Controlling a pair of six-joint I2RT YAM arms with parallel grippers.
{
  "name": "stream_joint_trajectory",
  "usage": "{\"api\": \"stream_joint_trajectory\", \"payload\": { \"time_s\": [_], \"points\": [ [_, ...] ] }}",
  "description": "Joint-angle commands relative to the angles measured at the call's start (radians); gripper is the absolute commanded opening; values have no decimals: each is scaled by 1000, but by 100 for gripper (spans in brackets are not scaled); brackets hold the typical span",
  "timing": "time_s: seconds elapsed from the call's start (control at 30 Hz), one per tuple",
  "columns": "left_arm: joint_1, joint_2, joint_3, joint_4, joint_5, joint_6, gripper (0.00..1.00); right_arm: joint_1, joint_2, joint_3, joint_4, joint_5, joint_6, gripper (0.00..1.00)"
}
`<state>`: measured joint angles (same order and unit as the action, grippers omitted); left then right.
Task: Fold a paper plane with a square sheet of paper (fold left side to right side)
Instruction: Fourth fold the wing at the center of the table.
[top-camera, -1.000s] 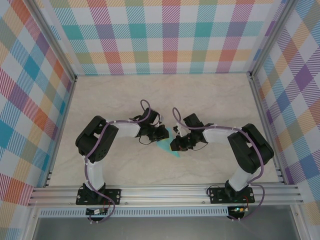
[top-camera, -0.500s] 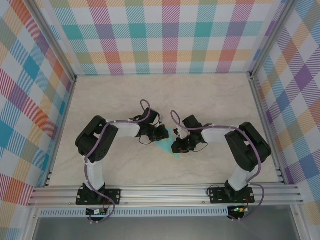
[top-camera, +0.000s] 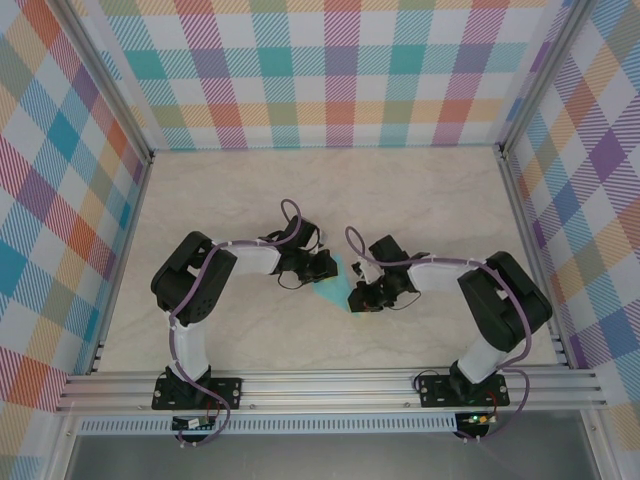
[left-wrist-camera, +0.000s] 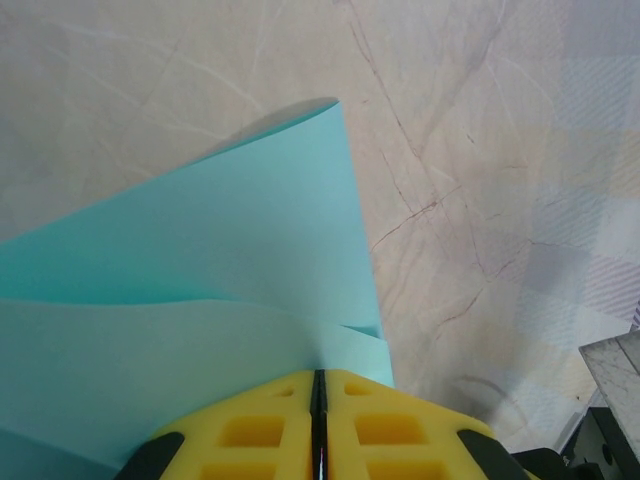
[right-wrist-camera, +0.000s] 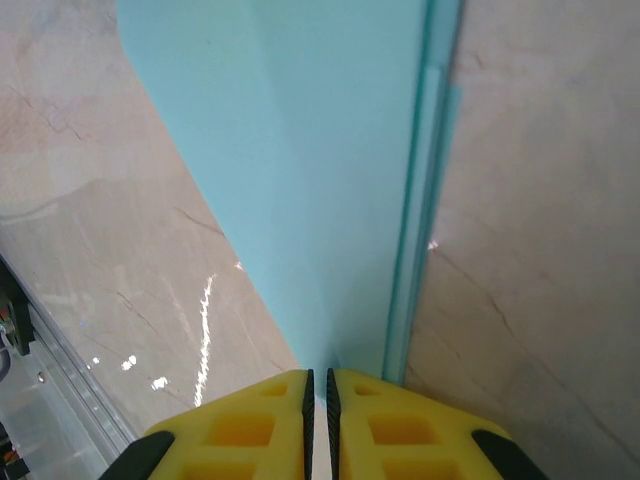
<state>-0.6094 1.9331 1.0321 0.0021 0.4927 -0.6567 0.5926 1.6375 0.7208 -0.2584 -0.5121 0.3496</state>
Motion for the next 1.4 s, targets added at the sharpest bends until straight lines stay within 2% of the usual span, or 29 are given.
{"api": "stream_joint_trajectory", "payload": {
  "time_s": [0.0,0.23,0.37,0.47,0.57,0.7,0.9,1.13,1.37],
  "points": [
    [13,34,-29,-145,-91,27,10,15,-29,-52,-137,17,38,15],
    [14,34,-21,-146,-85,29,10,15,-121,-133,-136,14,89,15],
    [13,32,-15,-145,-77,26,10,14,-252,-89,-193,35,92,17],
    [13,30,-13,-142,-75,25,10,15,-293,-40,-183,26,101,18],
    [11,29,-13,-139,-75,21,10,16,-223,6,-91,-9,141,16],
    [11,23,-13,-136,-74,19,10,18,-85,90,-42,25,154,11],
    [11,21,-5,-142,-70,24,10,19,59,109,-59,65,162,7],
    [35,25,14,-162,-75,67,12,21,103,62,-128,128,162,5],
    [128,56,62,-192,-46,170,12,21,111,15,-136,151,178,1]
  ]
}}
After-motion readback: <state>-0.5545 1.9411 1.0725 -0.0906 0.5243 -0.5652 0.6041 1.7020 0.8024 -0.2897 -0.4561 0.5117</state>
